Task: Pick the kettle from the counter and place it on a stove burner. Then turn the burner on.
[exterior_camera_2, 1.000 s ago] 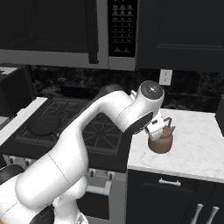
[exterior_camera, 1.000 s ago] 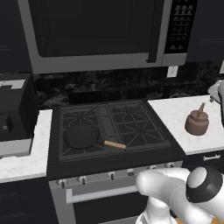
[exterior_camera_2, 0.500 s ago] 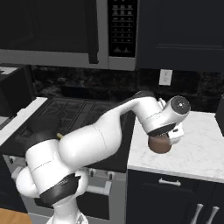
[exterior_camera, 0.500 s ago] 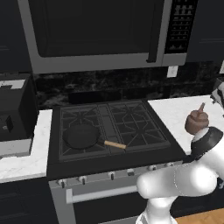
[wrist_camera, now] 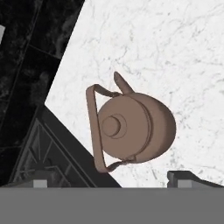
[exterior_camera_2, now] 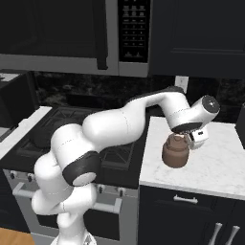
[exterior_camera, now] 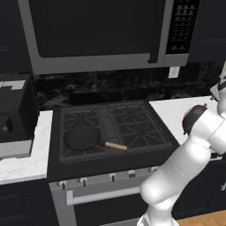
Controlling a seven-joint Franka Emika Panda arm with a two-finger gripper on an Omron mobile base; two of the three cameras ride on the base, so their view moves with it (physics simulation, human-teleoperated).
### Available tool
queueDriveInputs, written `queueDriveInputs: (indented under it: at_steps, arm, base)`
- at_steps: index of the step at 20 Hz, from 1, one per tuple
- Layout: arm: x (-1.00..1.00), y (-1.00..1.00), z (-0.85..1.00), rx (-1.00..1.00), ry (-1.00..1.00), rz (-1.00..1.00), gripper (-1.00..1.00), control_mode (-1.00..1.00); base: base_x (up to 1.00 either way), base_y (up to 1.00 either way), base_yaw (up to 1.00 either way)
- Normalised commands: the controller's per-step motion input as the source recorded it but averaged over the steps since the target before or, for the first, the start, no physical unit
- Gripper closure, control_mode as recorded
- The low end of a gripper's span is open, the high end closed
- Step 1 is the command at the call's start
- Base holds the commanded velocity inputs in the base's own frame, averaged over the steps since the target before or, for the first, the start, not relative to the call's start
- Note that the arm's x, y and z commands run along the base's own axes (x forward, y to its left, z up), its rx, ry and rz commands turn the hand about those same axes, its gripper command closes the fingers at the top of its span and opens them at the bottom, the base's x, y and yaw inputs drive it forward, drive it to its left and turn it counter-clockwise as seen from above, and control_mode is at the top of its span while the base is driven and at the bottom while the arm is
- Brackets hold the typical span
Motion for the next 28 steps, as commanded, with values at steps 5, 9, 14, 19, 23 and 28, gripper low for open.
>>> queueDriveInputs:
  at_steps: [5, 9, 14, 19, 23, 28]
  arm:
    - [0.0, 0.24, -0.32, -0.05, 0.14, 0.04, -1.0, -1.0]
    - [0.09, 0.45, -0.36, -0.03, 0.15, 0.01, -1.0, -1.0]
    - [0.3, 0.38, -0.37, -0.04, 0.12, 0.0, -1.0, -1.0]
    - [0.29, 0.22, -0.45, -0.07, 0.1, 0.0, -1.0, -1.0]
    - [0.24, 0.06, -0.47, -0.1, 0.08, 0.0, 1.0, -1.0]
    - [0.04, 0.0, -0.01, 0.0, 0.0, 0.0, 1.0, -1.0]
  base:
    - [0.0, 0.0, 0.0]
    - [0.0, 0.0, 0.0]
    - [0.0, 0.0, 0.0]
    - [0.0, 0.0, 0.0]
    - [0.0, 0.0, 0.0]
    - [0.0, 0.0, 0.0]
